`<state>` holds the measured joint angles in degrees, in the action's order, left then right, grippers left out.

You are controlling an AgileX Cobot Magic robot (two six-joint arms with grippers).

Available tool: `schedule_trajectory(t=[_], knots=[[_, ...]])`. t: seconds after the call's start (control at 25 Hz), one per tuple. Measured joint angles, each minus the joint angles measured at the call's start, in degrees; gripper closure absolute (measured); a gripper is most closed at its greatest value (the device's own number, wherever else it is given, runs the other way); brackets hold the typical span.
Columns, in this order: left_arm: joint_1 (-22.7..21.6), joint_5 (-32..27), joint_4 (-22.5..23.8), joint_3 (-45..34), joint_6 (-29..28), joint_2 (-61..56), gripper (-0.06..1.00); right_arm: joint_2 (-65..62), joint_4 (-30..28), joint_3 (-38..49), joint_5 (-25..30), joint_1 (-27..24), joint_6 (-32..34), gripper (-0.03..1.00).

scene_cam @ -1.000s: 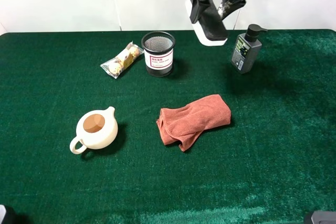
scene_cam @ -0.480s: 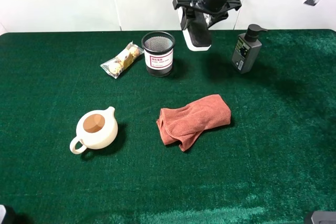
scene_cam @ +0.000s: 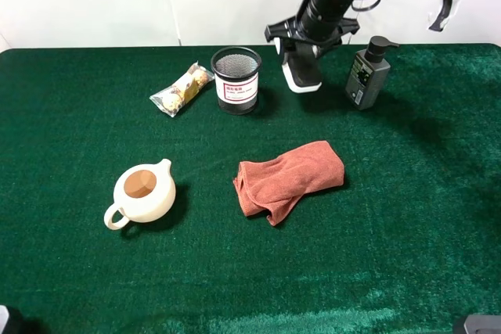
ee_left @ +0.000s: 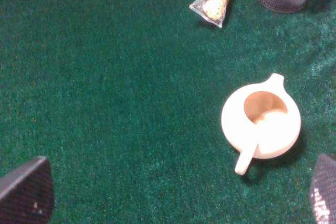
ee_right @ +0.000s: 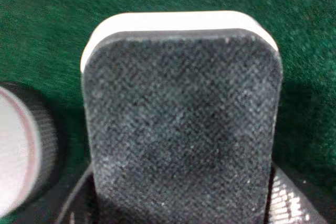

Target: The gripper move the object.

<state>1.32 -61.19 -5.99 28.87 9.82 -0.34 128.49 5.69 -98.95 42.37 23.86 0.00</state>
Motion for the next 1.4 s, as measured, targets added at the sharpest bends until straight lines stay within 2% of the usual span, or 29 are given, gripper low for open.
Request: schedule_trajectory(t=[0.28, 0.76, 1.2, 1.4], knots=[[0.0, 0.0, 0.0, 0.0, 0.0, 0.0, -0.05, 2.5, -1.0, 0.0, -0.3, -0.2, 0.0, 0.51], [0.0, 0.0, 0.0, 0.0, 0.0, 0.0, -0.05, 3.4, 4.1, 0.0, -0.3, -0.2, 0.0, 0.51], [0.0, 0.0, 0.0, 0.0, 0.0, 0.0, -0.05, 3.4, 4.3, 0.0, -1.3, -0.2, 0.6, 0.51], [0.0, 0.0, 0.0, 0.0, 0.0, 0.0, -0.05, 3.4, 3.8, 0.0, -2.8, -0.2, 1.6, 0.31]])
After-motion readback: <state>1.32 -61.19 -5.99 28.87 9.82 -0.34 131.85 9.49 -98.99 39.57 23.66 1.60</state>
